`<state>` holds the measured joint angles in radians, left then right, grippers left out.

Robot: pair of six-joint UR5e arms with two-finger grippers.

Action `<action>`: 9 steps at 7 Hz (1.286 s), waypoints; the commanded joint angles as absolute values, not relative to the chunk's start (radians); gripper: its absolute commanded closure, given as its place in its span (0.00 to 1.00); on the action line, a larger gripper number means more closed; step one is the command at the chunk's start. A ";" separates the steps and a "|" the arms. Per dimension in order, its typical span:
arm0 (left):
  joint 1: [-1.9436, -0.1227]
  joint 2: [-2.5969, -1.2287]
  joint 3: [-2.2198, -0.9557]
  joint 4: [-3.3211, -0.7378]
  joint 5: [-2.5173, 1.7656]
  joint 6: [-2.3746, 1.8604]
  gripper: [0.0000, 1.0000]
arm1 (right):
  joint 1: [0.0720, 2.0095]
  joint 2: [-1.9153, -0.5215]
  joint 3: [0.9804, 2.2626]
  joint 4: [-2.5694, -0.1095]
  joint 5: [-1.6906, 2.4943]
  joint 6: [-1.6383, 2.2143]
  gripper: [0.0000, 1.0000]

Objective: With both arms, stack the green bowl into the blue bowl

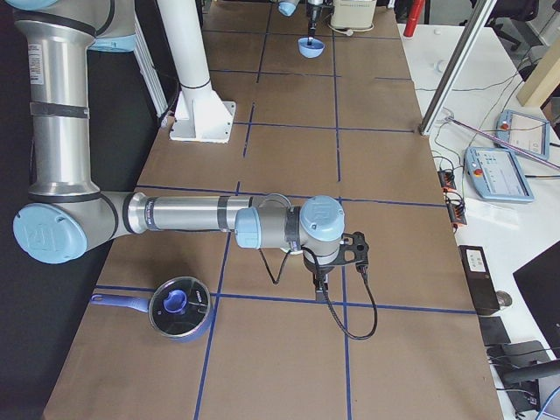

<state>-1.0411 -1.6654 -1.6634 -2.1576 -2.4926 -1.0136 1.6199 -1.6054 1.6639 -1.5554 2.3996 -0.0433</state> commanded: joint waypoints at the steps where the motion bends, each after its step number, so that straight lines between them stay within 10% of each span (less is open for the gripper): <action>1: -0.863 -1.858 -1.671 -2.082 -2.377 -1.301 1.00 | 1.620 -1.611 1.663 -1.555 2.414 -0.044 0.00; 9: -0.565 -2.246 -1.494 -1.993 -2.010 -1.503 1.00 | 1.620 -1.608 1.647 -1.554 2.416 -0.046 0.00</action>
